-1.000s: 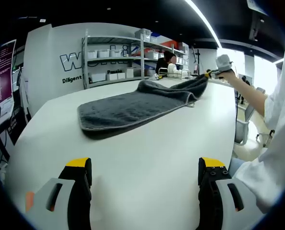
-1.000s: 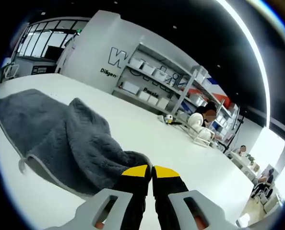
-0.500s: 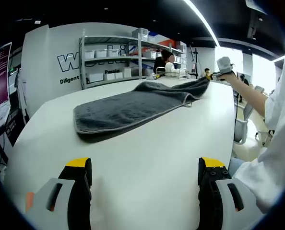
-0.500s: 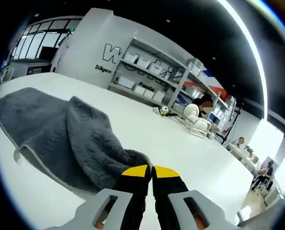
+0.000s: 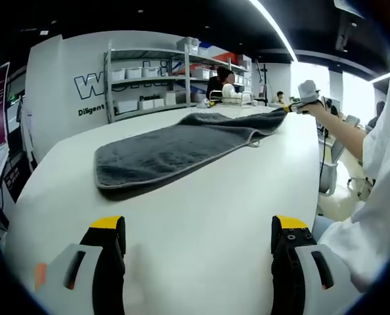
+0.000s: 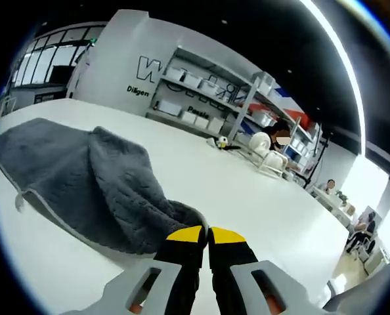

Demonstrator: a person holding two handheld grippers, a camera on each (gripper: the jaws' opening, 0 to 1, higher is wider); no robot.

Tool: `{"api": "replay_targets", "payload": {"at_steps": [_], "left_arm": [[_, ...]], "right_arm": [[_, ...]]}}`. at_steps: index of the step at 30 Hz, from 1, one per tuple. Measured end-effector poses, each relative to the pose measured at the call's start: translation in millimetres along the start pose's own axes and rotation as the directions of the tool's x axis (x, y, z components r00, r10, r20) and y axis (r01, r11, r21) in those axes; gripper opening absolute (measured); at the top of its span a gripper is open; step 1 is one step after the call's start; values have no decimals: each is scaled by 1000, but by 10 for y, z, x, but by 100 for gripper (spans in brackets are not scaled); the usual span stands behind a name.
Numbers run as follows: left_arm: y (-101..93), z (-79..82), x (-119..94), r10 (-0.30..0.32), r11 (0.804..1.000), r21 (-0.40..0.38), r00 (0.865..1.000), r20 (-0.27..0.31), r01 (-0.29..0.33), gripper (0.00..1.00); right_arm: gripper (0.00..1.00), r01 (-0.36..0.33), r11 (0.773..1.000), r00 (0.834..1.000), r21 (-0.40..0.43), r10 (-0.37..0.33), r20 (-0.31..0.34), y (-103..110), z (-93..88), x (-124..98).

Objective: Open the folded towel by lifting each exposed corner and separating the folded layers until the towel lies flat within the target outline without major curled edges

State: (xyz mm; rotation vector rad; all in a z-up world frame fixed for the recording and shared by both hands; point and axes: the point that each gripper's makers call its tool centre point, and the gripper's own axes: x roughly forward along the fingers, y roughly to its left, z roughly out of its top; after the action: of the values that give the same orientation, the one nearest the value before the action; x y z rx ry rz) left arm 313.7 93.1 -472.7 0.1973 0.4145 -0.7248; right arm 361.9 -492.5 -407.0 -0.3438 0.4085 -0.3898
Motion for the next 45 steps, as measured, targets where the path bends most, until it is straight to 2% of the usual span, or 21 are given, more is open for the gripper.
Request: {"api": "replay_targets", "payload": {"at_steps": [4, 16, 21, 25, 27, 30, 32, 38, 40, 45], "left_arm": [[-29, 6, 26, -4, 1000, 5, 1000, -6, 4, 91], [-133, 50, 94, -14, 999, 29, 1000, -20, 15, 91], [-190, 70, 141, -18, 999, 38, 999, -28, 19, 91], [-232, 91, 190, -23, 999, 47, 999, -34, 24, 90], [-250, 100, 209, -25, 998, 52, 999, -38, 27, 90], [-264, 108, 231, -26, 998, 57, 999, -43, 29, 90], [-265, 107, 242, -25, 998, 60, 999, -48, 28, 90], [-255, 92, 252, -16, 998, 62, 998, -65, 19, 90], [-254, 90, 245, -14, 998, 63, 997, -69, 18, 90], [-226, 68, 218, -1, 997, 71, 996, -93, 8, 90]], "right_arm": [[0, -4, 1000, 1000, 10, 4, -8, -51, -56, 34], [3, -38, 999, 998, 19, 39, -53, -31, -287, 34], [11, -89, 995, 994, 48, 91, -58, -40, -373, -19], [16, -151, 987, 988, 60, 152, -12, 29, -359, -106], [19, -202, 978, 979, 42, 202, 15, 112, -331, -136], [25, -276, 961, 960, -13, 277, 38, 278, -290, -200], [28, -324, 946, 944, -22, 324, 62, 416, -239, -276], [34, -498, 861, 864, 104, 483, 141, 845, -63, -515], [38, -505, 857, 860, 101, 490, 144, 884, -43, -538], [54, -546, 833, 834, 91, 529, 158, 1088, 45, -657]]}}
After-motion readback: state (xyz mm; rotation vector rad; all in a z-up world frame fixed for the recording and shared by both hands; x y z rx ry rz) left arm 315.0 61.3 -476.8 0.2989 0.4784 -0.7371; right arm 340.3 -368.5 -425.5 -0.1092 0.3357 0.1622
